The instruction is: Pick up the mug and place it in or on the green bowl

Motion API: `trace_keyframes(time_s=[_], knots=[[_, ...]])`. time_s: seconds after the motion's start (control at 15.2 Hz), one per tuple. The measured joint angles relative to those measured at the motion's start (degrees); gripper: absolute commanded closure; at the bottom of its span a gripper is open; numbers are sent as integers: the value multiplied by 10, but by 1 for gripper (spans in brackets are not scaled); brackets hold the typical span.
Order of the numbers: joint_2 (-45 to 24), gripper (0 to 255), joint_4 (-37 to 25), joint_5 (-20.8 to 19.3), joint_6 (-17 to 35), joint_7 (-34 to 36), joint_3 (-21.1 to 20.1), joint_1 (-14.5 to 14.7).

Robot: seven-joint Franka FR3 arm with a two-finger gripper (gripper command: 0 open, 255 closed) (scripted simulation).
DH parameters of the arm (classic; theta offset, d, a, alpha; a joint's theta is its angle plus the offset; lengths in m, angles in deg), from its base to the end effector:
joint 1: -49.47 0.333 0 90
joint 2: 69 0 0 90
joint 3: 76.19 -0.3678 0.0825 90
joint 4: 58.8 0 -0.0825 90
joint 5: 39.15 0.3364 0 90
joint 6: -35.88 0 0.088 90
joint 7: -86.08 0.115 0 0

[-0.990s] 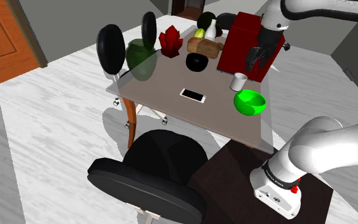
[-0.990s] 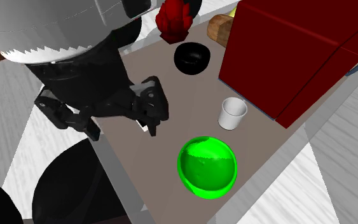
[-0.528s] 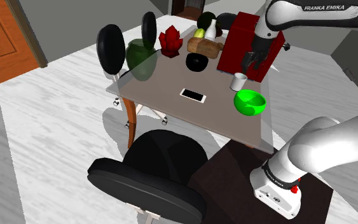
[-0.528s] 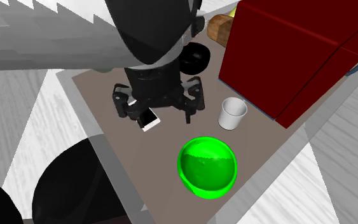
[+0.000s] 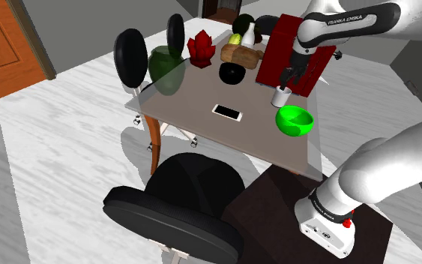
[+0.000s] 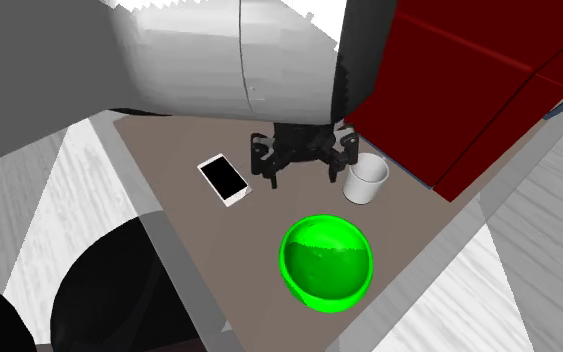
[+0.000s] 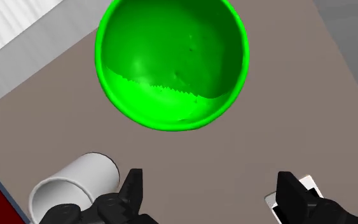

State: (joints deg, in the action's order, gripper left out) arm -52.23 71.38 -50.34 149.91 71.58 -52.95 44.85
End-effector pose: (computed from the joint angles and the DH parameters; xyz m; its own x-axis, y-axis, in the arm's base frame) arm 0.3480 -0.2171 0.5262 0.9903 -0.1369 -0.0252 -0.1352 -0.9891 0.0590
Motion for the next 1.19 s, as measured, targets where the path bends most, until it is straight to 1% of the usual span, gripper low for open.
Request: trace_keyframes(time_s=[0.2, 0.33, 0.53, 0.66, 0.92, 0.99, 1.19], knots=[[-63, 0, -26, 19, 39, -36, 25, -1], [-114, 0, -55, 40, 61, -69, 42, -5], [-181, 0, -88, 75, 92, -112, 58, -13], [-225, 0, -117, 101, 104, -141, 63, -23], [-318, 0, -187, 156, 118, -192, 61, -50], [-330, 0, -195, 163, 121, -199, 59, -55], [-347, 0, -191, 174, 140, -210, 57, -62]])
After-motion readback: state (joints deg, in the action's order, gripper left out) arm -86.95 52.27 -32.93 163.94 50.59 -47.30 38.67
